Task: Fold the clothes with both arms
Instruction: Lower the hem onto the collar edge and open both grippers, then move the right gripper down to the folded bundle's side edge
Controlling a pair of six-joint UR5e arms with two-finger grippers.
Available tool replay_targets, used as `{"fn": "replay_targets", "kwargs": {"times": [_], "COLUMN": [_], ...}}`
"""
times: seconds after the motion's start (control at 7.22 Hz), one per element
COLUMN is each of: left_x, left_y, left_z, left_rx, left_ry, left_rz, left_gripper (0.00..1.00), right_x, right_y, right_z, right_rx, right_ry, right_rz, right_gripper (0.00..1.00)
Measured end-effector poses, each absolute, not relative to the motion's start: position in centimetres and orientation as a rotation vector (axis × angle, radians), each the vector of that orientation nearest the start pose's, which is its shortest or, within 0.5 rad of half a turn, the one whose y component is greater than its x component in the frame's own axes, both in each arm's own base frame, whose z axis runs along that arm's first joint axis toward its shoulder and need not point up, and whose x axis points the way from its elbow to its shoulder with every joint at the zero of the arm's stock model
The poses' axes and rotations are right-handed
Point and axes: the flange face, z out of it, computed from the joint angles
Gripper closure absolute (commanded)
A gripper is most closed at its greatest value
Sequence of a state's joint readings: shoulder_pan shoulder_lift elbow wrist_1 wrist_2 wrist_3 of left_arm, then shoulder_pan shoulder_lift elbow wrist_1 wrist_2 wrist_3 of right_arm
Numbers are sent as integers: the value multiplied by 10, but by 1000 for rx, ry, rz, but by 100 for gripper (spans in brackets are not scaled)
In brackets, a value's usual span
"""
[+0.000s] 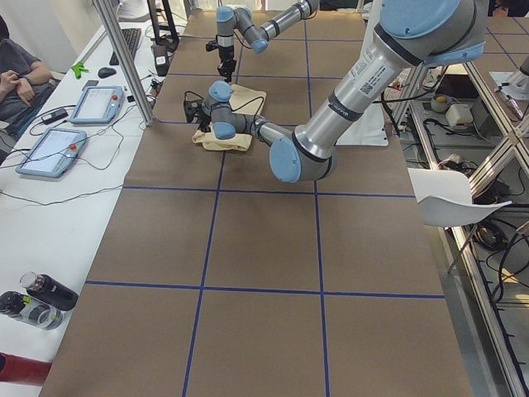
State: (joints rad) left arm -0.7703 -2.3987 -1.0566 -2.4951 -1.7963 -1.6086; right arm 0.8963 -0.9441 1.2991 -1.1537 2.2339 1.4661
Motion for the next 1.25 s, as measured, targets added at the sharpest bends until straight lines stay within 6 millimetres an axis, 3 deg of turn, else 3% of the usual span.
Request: {"fn": "replay_targets", "kwargs": {"times": [0.42, 0.69, 0.83, 1.25], "left_x": [492, 466, 453, 420], "left_y": [-637, -607, -592, -559], "left_z": [262, 254, 248, 224], "left_rx": [268, 231, 220, 209], "left_ry": [1257, 1289, 1297, 1295], "left_rz": [-550, -512, -502, -501], "left_gripper": [0, 0, 0, 0], "right_x": [-404, -398, -400, -426], "right_y": [-626, -608, -587, -490], "right_z": [356, 364, 362, 347], "right_rx": [-174, -132, -123, -104], "right_ry": [-985, -1060, -1083, -1125], "right_rz": [466, 425, 394, 277], "right_gripper": [0, 0, 0, 0]}}
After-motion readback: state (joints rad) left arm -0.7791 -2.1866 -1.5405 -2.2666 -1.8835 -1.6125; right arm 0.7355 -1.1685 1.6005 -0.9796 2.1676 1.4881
